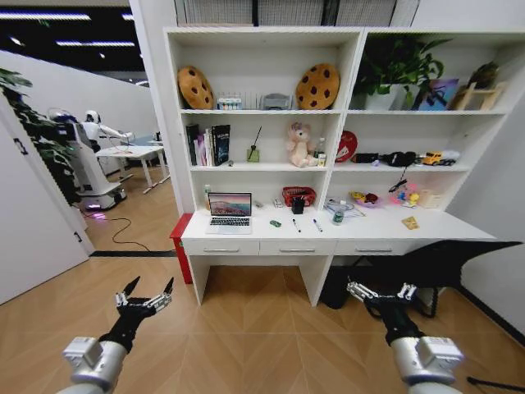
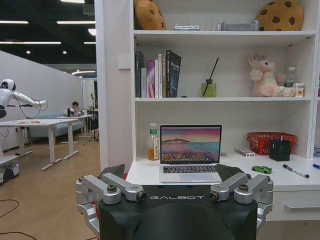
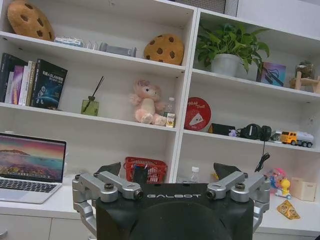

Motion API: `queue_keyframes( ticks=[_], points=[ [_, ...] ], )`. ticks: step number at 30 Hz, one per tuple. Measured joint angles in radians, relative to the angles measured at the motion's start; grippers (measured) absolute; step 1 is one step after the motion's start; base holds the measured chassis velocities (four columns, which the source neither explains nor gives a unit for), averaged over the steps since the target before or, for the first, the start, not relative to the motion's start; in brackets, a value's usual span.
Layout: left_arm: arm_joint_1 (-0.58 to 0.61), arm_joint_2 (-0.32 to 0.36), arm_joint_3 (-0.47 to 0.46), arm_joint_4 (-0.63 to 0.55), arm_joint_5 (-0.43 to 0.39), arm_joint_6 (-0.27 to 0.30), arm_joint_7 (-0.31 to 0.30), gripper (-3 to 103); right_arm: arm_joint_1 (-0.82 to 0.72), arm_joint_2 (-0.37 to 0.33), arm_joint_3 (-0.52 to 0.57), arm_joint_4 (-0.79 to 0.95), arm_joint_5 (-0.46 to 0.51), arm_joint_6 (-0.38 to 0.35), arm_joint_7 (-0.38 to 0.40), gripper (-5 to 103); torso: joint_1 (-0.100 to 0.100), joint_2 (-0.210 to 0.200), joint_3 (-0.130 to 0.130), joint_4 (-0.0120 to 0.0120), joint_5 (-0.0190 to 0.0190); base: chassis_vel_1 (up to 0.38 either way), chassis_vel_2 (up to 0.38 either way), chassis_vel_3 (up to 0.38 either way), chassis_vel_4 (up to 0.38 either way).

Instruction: Organize the objects on the table.

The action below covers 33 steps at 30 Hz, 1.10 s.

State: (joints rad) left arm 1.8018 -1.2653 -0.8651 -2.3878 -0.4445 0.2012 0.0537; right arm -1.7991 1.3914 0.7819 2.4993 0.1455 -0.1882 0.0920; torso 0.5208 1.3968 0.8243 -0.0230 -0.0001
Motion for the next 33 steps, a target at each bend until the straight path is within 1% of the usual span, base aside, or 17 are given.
queue_keyframes(
  ticks=[7, 10, 12, 21, 26, 33],
  points=[
    [0.001, 0.005, 0.003, -0.008, -0.001, -0.003, -0.003, 100, -0.001, 0.013, -0.001, -0.005, -0.008, -0.009, -0.003, 100, 0.0, 0.0, 0.0, 0.0, 0.0, 0.0, 0.0, 0.0, 0.0],
    [-0.019, -0.001, 0.005, -0.004, -0.001, -0.002, -0.014, 100, 0.001, 0.013, -0.001, -0.023, 0.001, -0.014, -0.004, 100, 0.0, 0.0, 0.0, 0.0, 0.0, 0.0, 0.0, 0.0, 0.0],
    [-0.03, -0.004, 0.004, -0.003, -0.002, 0.002, -0.026, 100, 0.003, 0.008, -0.001, -0.031, 0.012, -0.02, -0.004, 100, 0.0, 0.0, 0.0, -0.0001, 0.0001, 0.0, 0.0, 0.0, 0.0],
    [-0.033, 0.001, 0.001, -0.01, -0.006, 0.025, -0.043, 100, 0.019, -0.017, -0.001, -0.042, 0.064, -0.046, -0.004, 100, 0.0, 0.0, 0.0, 0.0, 0.0001, 0.0, 0.0, 0.0, 0.0],
    [-0.032, 0.006, -0.002, -0.005, -0.006, 0.026, -0.045, 100, 0.023, -0.026, -0.001, -0.045, 0.081, -0.053, -0.015, 100, 0.0, 0.0, 0.0, 0.0, 0.0, 0.0, 0.0, 0.0, 0.0],
    [-0.03, 0.011, -0.002, 0.002, -0.001, 0.027, -0.04, 100, 0.047, -0.031, -0.001, -0.048, 0.106, -0.096, -0.027, 100, 0.0, 0.0, 0.0, 0.0, 0.0, 0.0, 0.0, 0.0, 0.0]
  ],
)
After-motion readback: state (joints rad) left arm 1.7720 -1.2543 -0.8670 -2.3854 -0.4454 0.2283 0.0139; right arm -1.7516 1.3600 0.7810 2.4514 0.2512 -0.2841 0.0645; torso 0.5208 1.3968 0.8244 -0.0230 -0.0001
